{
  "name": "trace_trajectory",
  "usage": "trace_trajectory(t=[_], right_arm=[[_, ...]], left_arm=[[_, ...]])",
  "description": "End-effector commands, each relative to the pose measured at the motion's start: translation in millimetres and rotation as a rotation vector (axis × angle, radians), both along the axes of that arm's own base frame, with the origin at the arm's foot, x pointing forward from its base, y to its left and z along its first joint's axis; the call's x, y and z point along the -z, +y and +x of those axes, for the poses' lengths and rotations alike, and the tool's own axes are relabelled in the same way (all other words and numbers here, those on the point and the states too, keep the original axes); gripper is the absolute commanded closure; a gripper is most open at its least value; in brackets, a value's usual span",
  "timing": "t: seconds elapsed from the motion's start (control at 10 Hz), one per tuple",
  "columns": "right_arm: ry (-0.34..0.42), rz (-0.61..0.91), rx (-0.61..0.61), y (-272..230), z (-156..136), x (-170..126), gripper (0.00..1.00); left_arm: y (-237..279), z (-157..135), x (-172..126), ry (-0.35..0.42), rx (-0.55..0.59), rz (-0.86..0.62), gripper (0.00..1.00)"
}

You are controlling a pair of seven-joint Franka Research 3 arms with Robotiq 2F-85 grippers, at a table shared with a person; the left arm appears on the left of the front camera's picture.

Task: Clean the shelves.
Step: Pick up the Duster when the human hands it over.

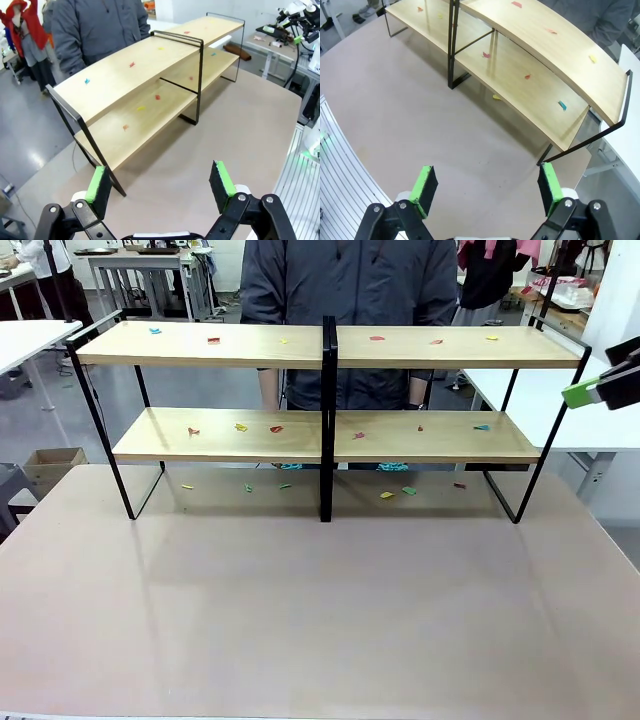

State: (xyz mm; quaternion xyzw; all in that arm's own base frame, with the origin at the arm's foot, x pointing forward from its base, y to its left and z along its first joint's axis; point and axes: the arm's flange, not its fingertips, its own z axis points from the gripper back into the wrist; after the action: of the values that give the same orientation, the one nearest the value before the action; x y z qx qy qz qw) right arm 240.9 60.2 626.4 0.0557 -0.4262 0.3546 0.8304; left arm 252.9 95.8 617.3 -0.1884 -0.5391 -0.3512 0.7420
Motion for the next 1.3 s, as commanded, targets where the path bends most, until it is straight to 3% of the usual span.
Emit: trace_trajectory(t=[0.0, 0.3, 0.4, 0.6, 0.8, 1.2], right_arm=[[-0.014, 0.002, -0.020, -7.1, -1.4, 26.2, 0.00], [-0.005, 0.001, -0.022, -10.7, 0.5, 29.2, 0.00], [-0.006, -0.001, -0.029, -11.9, 0.2, 29.2, 0.00], [-0.003, -0.004, -0.041, -12.1, 0.4, 30.6, 0.00], [-0.077, 0.048, -0.076, -11.2, 0.9, 27.7, 0.00], [-0.098, 0.058, -0.088, -7.8, -2.9, 23.2, 0.00]], left_arm=[[-43.6, -38.3, 96.0, 0.012, -0.011, 0.042, 0.00], [-61.5, -30.4, 91.8, 0.034, -0.024, 0.064, 0.00], [-2.8, 6.4, 7.8, 0.036, 0.000, 0.030, 0.00], [-2.8, 6.4, 7.8, 0.036, 0.000, 0.030, 0.00], [-2.8, 6.4, 7.8, 0.036, 0.000, 0.030, 0.00], [-2.8, 6.4, 7.8, 0.036, 0.000, 0.030, 0.00]])
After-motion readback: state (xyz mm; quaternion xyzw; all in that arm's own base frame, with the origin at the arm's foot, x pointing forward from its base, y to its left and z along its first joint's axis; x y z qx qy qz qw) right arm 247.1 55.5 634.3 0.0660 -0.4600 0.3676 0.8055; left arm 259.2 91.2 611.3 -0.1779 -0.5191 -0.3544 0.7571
